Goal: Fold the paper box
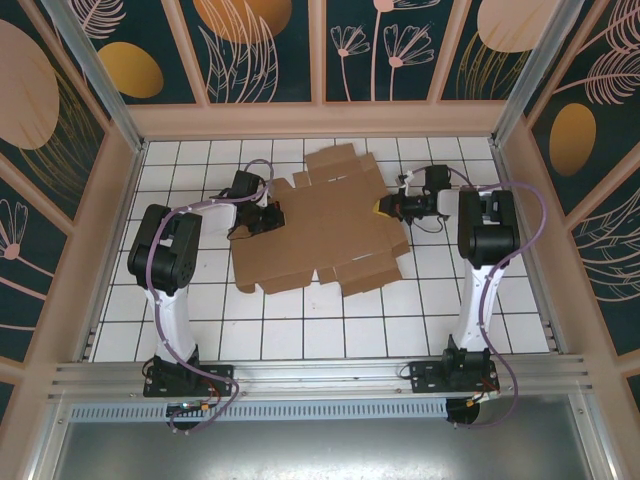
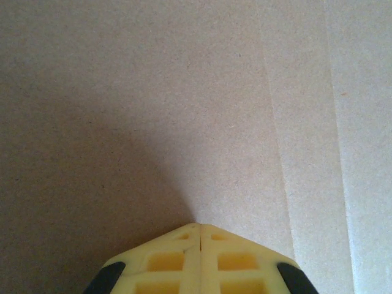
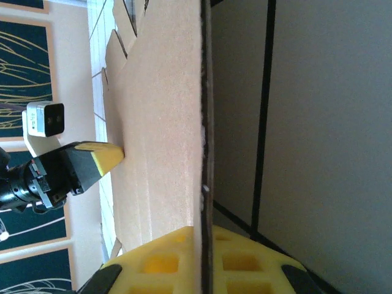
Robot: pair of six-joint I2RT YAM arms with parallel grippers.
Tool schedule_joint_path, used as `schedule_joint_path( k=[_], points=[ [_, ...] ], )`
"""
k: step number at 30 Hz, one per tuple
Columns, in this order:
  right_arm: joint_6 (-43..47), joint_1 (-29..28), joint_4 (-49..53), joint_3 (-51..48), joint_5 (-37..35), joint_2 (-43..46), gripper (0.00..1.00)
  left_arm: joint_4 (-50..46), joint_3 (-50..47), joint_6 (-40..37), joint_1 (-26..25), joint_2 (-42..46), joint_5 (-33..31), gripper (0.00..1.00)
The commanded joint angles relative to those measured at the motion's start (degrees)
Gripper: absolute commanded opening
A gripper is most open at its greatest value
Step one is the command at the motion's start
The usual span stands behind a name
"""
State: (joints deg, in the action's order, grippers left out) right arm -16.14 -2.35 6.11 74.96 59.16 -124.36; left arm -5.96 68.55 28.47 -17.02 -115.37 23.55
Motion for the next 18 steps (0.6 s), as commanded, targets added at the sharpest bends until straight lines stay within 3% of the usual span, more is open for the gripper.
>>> schedule_joint_path(
  k=[1,9,18],
  points=[
    [1.5,-0.6,4.0,0.5,-6.9,7.0,0.04,-0.7,-0.3,-1.0,-0.4,-0.6,1.3,0.0],
    [9.1,-4.8,22.1,8.1,-26.8,11.8,0.08,1.7,-1.1,1.2,-0.7,0.3,4.8,0.0],
    [8.7,-15.1,30.1,15.3,-42.1,13.5,0.08,2.9,-1.1,2.4,-3.8,0.0,6.9,0.0]
  ],
)
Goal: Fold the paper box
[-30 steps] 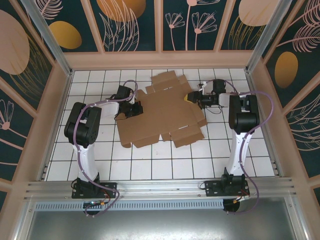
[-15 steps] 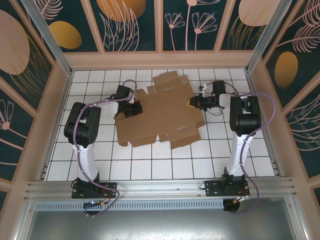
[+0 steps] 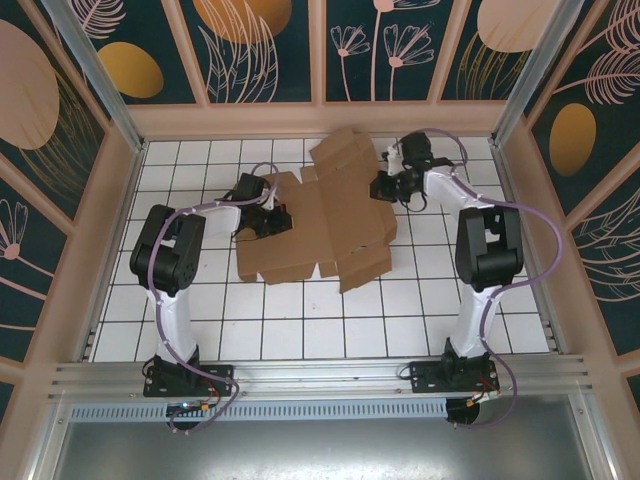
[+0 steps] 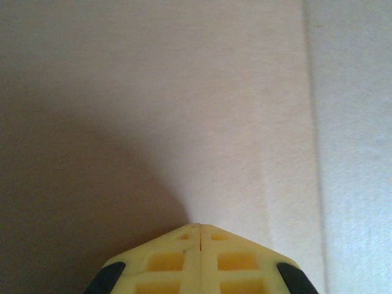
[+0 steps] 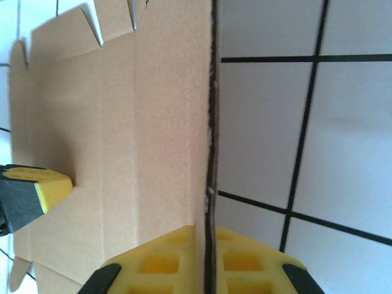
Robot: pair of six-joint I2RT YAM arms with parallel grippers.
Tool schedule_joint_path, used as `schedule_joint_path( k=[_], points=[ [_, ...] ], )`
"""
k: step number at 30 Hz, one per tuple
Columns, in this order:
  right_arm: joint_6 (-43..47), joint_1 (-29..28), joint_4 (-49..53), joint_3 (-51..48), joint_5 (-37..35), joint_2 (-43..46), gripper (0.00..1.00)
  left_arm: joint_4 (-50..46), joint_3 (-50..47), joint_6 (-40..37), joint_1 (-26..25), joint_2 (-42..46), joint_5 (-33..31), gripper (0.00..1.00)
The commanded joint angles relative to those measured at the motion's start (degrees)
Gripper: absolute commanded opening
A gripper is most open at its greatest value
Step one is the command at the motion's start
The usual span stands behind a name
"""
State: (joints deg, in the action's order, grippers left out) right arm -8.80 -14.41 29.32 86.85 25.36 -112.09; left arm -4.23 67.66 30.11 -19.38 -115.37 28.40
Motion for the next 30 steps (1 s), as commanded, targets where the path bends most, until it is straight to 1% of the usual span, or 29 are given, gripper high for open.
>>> schedule_joint_path(
  k=[1,6,11,13,15,17,20,23,25,27,28,30],
  points=[
    [1.1,-4.1,7.7,4.6,-9.5,1.1,0.08,1.2,-0.2,0.8,-1.7,0.0,2.2,0.0],
    [0.3,-9.9,13.2,12.5,-12.8,-1.1,0.08,2.2,-0.7,1.6,-2.2,0.2,3.5,0.0],
    [1.5,-15.7,21.7,22.3,-20.5,-6.1,0.07,3.7,-1.1,2.5,-2.9,-0.1,5.4,0.0],
    [1.4,-16.6,23.1,24.0,-22.2,-7.5,0.06,4.2,-1.3,2.9,-3.2,-0.2,5.6,0.0],
    [1.8,-18.7,23.7,24.7,-22.6,-8.4,0.05,5.7,-1.8,3.9,-3.2,0.0,6.7,0.0],
    [2.4,-19.8,24.0,24.3,-25.4,-8.8,0.04,7.4,-2.4,4.7,-3.2,1.1,7.5,0.0],
    [3.9,-19.6,24.2,22.8,-29.6,-7.9,0.02,7.5,-2.8,3.8,-3.0,4.4,6.0,0.0],
    [5.5,-18.1,23.4,20.2,-30.8,-5.6,0.01,8.9,-5.0,5.8,-1.1,9.1,5.4,0.0],
    [6.3,-17.3,23.0,18.6,-30.9,-3.9,0.01,7.7,-6.1,7.2,0.6,12.2,2.2,0.0],
    [7.1,-17.3,22.3,16.8,-30.8,-2.2,0.01,4.2,-6.0,8.1,2.0,14.2,-1.9,0.0],
    [7.4,-15.5,21.8,15.7,-30.8,-1.3,0.01,2.8,-6.2,8.4,2.4,15.0,-3.3,0.0],
    [8.0,-14.2,20.9,14.0,-30.3,0.5,0.01,0.8,-7.3,8.9,3.0,16.3,-6.3,0.0]
  ],
)
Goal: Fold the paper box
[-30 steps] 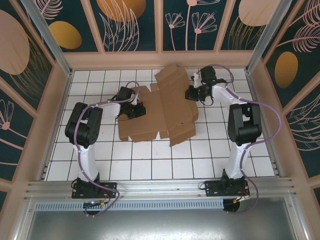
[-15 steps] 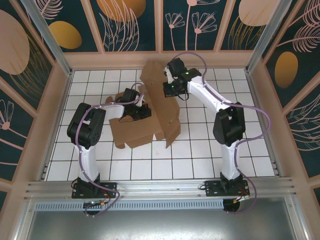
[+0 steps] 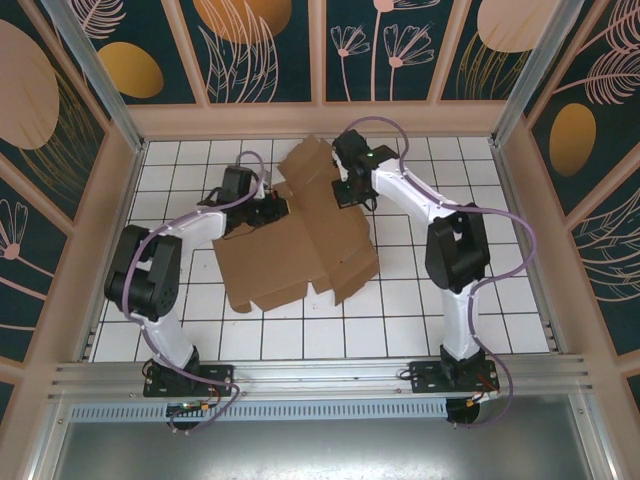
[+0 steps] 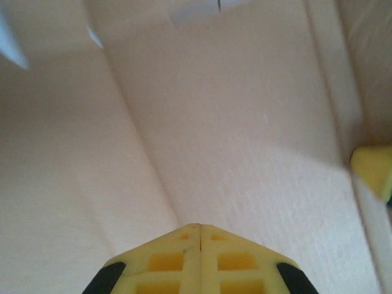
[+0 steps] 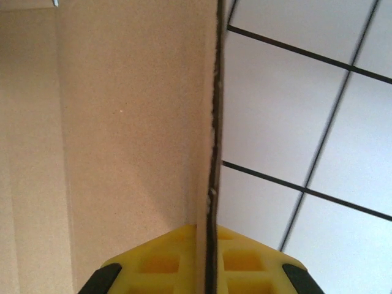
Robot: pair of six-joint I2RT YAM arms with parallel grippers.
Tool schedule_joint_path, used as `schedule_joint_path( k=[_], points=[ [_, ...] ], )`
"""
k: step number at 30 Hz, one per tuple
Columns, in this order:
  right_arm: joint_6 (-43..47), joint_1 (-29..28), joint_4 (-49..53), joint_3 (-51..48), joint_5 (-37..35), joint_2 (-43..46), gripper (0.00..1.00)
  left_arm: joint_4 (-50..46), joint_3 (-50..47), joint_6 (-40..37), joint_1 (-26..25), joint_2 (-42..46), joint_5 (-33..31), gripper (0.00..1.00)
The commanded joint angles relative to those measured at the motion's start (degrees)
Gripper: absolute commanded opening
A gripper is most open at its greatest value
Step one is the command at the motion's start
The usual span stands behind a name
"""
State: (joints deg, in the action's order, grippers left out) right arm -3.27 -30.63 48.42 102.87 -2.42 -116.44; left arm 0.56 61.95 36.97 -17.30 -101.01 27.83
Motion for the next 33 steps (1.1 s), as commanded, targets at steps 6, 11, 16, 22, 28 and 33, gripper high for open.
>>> schedule_joint_path(
  k=[6,11,16,22,28,33],
  points=[
    [4.1,4.7,-0.4,-6.3,-3.5,8.4,0.02,-2.2,-5.9,3.4,1.0,-2.7,-5.3,0.0],
    [4.2,3.5,0.6,-4.3,-4.4,7.0,0.02,2.3,-7.7,5.9,0.8,-7.1,-0.6,0.0],
    [3.9,-2.0,3.2,0.3,-9.8,2.3,0.03,1.3,-6.6,4.8,0.5,-8.6,-0.4,0.0],
    [2.2,-7.5,6.5,5.0,-15.0,-0.7,0.05,1.6,-6.6,5.1,0.3,-8.9,-0.1,0.0],
    [0.8,-13.5,9.4,8.1,-15.4,-3.7,0.09,1.4,-6.6,5.1,0.2,-8.4,-0.5,0.0],
    [0.1,-15.5,10.3,10.2,-15.0,-7.1,0.11,1.2,-6.6,5.0,0.2,-8.3,-0.6,0.0]
  ],
)
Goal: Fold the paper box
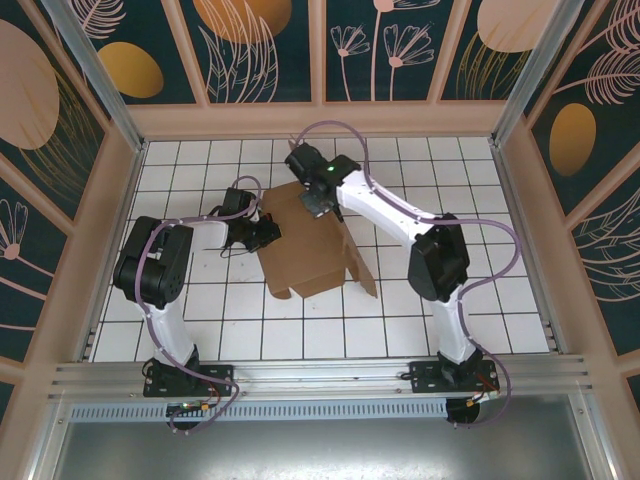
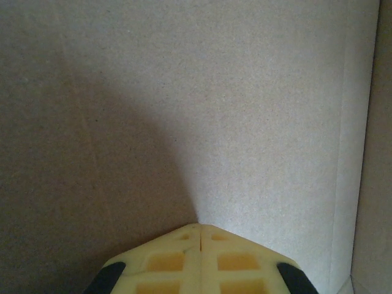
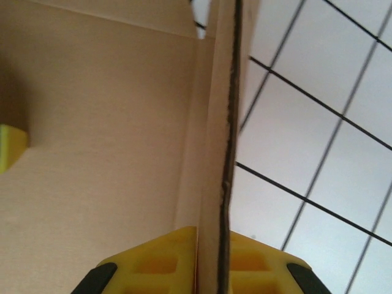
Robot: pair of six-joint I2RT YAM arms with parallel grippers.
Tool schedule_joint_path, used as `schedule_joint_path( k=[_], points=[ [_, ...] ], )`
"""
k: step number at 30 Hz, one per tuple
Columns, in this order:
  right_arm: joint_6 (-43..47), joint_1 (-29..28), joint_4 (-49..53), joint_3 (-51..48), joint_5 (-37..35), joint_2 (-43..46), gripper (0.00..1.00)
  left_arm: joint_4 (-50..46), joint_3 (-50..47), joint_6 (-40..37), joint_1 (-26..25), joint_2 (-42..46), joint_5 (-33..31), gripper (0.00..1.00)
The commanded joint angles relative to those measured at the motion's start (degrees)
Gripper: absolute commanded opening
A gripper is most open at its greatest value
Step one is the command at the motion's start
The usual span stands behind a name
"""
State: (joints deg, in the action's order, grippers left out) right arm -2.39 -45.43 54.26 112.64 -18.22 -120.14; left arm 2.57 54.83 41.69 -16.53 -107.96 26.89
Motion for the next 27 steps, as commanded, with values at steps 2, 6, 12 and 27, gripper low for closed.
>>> schedule_joint_path(
  k=[2,6,12,27],
  points=[
    [-1.1,-0.6,4.0,0.7,0.4,-3.4,0.11,-1.1,0.5,0.2,-0.5,-1.1,-0.1,0.0],
    [-0.9,-0.1,4.2,1.0,-0.1,-2.9,0.12,-1.6,0.5,-0.1,-0.5,-0.8,-0.8,0.0],
    [0.3,5.3,2.2,-1.2,0.4,2.8,0.17,-3.9,0.5,-1.2,-0.4,0.6,-4.7,0.0],
    [5.0,23.7,-12.0,-8.5,34.3,11.0,0.16,-8.5,4.6,-5.7,-0.3,0.3,-9.9,0.0]
  ],
)
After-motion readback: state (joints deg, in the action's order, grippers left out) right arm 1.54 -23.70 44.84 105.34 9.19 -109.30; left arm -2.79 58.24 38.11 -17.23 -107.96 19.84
